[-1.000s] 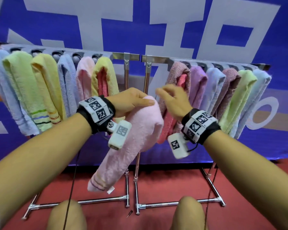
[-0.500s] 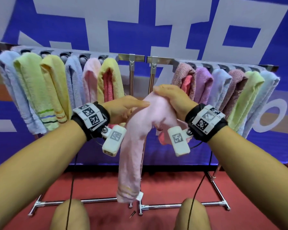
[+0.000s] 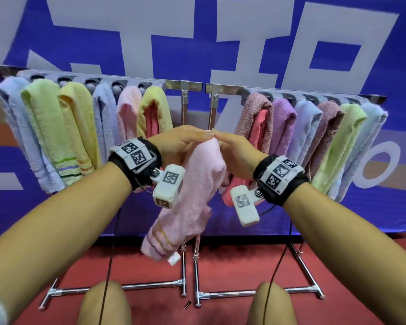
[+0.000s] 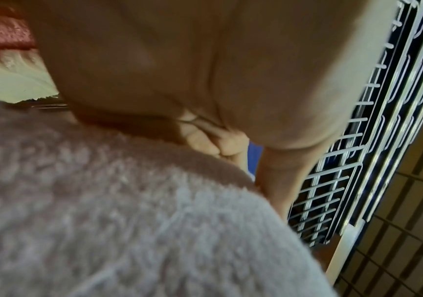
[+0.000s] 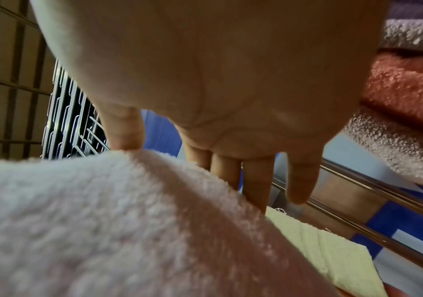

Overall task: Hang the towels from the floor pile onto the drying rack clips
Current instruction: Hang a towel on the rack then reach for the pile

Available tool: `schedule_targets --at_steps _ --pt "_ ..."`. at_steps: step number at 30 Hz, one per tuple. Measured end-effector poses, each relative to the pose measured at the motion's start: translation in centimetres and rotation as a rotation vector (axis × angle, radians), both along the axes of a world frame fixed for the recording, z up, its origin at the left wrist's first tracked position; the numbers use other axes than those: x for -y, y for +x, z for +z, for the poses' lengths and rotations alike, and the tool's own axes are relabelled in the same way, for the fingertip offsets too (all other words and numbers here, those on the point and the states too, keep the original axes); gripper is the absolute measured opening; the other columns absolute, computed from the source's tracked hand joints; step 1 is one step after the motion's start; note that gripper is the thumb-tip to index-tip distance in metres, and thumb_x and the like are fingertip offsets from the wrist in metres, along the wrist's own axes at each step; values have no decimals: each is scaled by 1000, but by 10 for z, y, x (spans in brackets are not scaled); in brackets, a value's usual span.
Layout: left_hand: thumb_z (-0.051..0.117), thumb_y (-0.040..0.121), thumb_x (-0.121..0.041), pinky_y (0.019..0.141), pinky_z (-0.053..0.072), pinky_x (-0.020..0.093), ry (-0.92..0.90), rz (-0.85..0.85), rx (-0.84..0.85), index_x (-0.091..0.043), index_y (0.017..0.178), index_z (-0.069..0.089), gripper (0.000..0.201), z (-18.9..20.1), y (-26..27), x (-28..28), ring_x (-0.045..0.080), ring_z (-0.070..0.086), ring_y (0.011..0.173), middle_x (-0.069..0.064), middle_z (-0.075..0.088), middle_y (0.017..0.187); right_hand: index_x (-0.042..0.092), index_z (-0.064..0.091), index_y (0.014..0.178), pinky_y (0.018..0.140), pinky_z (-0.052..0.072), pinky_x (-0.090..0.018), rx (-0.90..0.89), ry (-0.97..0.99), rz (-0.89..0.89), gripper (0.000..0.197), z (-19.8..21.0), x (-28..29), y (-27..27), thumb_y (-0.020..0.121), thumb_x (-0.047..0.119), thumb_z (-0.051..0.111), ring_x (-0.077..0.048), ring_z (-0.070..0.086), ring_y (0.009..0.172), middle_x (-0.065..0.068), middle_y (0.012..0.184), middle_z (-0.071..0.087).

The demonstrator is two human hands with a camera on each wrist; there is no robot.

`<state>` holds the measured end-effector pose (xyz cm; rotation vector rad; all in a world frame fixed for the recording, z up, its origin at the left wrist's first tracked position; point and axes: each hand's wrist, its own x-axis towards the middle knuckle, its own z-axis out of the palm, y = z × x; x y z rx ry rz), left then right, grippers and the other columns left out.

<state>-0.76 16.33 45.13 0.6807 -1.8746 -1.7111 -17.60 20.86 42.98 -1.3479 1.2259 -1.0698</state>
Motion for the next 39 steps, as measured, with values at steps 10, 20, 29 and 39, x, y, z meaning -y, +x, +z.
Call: schedule_targets --at_steps 10,20,29,39 --pt "86 61 -29 58 42 24 134 40 79 -8 72 63 33 -6 24 10 16 51 58 4 58 63 9 64 81 75 52 -36 324 -149 -6 8 16 -9 -12 88 10 59 -23 63 70 -9 74 67" --pt "52 97 -15 52 48 17 75 15 -48 0 57 70 46 5 -9 -27 11 60 51 5 61 53 2 66 110 73 51 -30 149 32 30 33 23 -28 -27 89 15 44 -26 68 87 -11 98 72" --pt "42 103 -15 41 40 12 33 51 3 -8 83 61 28 23 -32 -47 5 50 35 -2 49 36 11 70 97 81 45 -36 150 -15 -6 24 35 -42 -58 79 20 56 -23 64 81 -7 86 70" --pt "56 96 -9 48 46 18 60 88 -148 -14 96 62 7 37 -107 -24 9 58 55 -2 63 65 18 63 85 50 34 -21 -11 -137 -179 16 58 -43 -120 87 3 58 -10 49 53 1 70 56"
